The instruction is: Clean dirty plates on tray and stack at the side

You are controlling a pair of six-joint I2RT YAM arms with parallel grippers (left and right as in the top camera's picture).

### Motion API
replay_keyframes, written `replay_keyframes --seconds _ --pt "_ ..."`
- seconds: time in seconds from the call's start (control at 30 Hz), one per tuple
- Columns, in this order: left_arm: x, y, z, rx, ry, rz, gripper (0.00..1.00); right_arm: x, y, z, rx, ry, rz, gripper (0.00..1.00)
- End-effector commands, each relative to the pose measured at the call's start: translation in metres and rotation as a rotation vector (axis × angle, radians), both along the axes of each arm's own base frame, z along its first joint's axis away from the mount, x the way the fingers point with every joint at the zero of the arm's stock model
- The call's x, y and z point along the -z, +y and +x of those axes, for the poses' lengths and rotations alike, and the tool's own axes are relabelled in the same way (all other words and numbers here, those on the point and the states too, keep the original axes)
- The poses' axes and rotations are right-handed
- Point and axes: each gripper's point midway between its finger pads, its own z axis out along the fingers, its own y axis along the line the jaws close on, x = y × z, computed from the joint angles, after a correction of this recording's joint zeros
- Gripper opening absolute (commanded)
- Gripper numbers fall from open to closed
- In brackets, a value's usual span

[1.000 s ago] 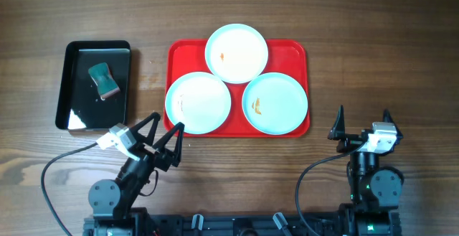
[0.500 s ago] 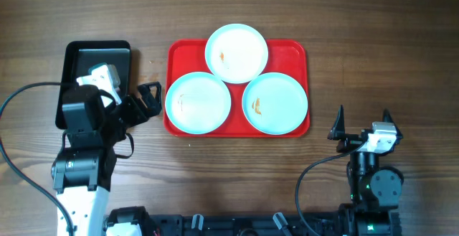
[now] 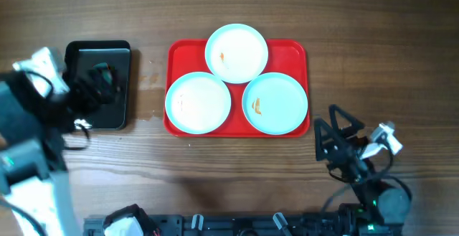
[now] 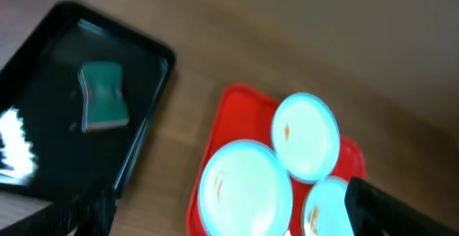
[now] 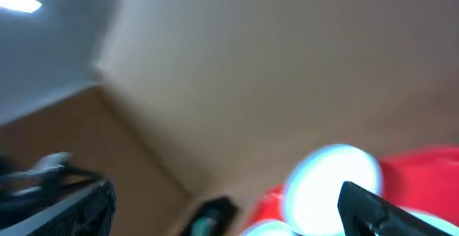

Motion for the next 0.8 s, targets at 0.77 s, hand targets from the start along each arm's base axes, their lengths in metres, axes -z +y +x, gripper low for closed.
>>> replay_keyframes --seconds 0.77 --pt "0.108 0.111 0.08 -0.204 0.361 0.062 1.0 0.105 0.213 0.097 -0.637 1.072 -0.768 1.0"
